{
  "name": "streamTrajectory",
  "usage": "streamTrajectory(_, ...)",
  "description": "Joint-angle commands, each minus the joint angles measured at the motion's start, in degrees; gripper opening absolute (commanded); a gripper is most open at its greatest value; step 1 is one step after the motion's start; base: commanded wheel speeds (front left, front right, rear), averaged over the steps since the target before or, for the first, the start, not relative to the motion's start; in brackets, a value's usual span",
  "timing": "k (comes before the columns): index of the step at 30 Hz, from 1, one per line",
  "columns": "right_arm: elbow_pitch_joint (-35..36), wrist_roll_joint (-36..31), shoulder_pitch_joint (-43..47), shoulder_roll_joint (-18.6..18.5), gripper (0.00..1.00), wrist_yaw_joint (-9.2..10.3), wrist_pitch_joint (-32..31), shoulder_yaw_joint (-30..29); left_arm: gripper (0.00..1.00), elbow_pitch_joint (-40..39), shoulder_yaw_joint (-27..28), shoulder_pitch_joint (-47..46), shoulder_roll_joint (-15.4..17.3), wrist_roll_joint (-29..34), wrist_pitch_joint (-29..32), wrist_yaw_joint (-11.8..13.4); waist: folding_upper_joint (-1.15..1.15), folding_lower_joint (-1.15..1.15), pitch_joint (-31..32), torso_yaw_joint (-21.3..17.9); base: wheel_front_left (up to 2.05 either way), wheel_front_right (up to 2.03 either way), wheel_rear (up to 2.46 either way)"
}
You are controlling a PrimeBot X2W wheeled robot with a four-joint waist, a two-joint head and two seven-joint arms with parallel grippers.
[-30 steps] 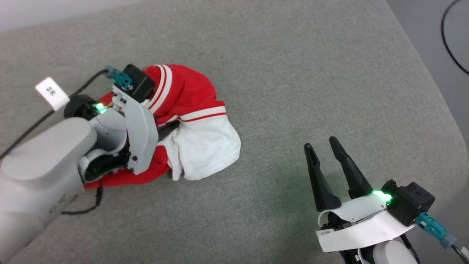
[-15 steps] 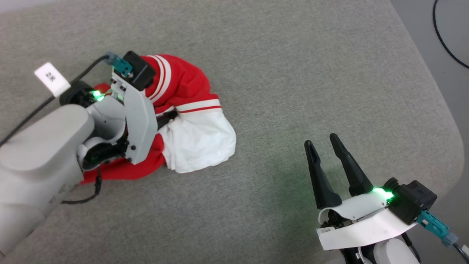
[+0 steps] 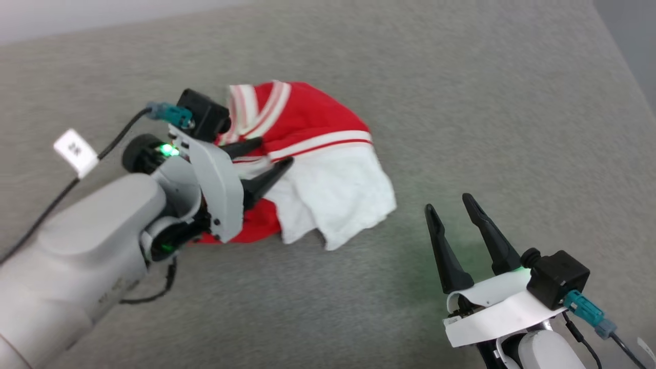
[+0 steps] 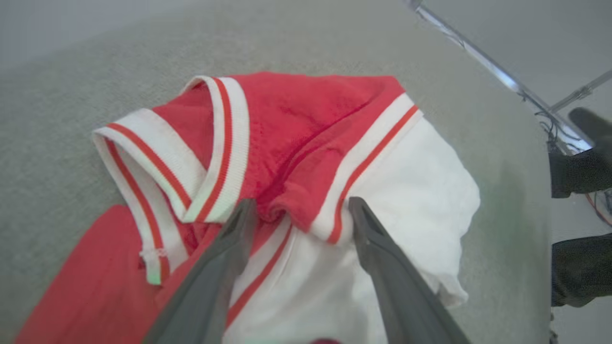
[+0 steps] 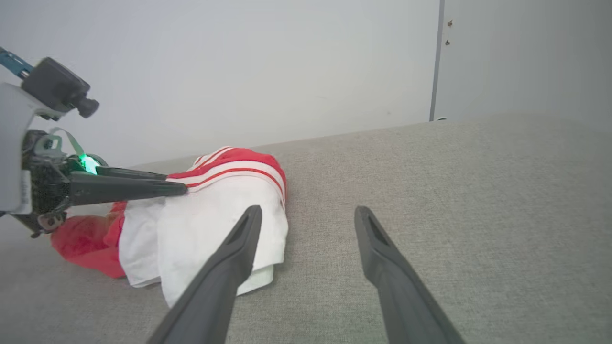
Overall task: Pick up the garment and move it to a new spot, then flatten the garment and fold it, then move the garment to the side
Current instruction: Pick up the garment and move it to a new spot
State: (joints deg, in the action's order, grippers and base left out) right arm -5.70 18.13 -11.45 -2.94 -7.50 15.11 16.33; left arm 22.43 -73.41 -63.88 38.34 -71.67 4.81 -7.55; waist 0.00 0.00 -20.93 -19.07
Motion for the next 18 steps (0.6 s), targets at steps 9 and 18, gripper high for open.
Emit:
streamTrajectory(9,-4.2,-4.0,2.1,0.0,1.00,0.02,0.0,-4.0,1.00,-1.4,0.1,8.1,1.1,-5.8,-13.7,0.1,0.00,0.00,9.6,11.8,0.00,0.00,0.00)
streamTrajectory(18,-5.4,-5.9,7.7,0.0,1.00,0.01,0.0,-12.7,1.00,2.1,4.8,22.2,0.1,-10.1,-19.9,0.1,0.00,0.00,14.0,19.8,0.00,0.00,0.00)
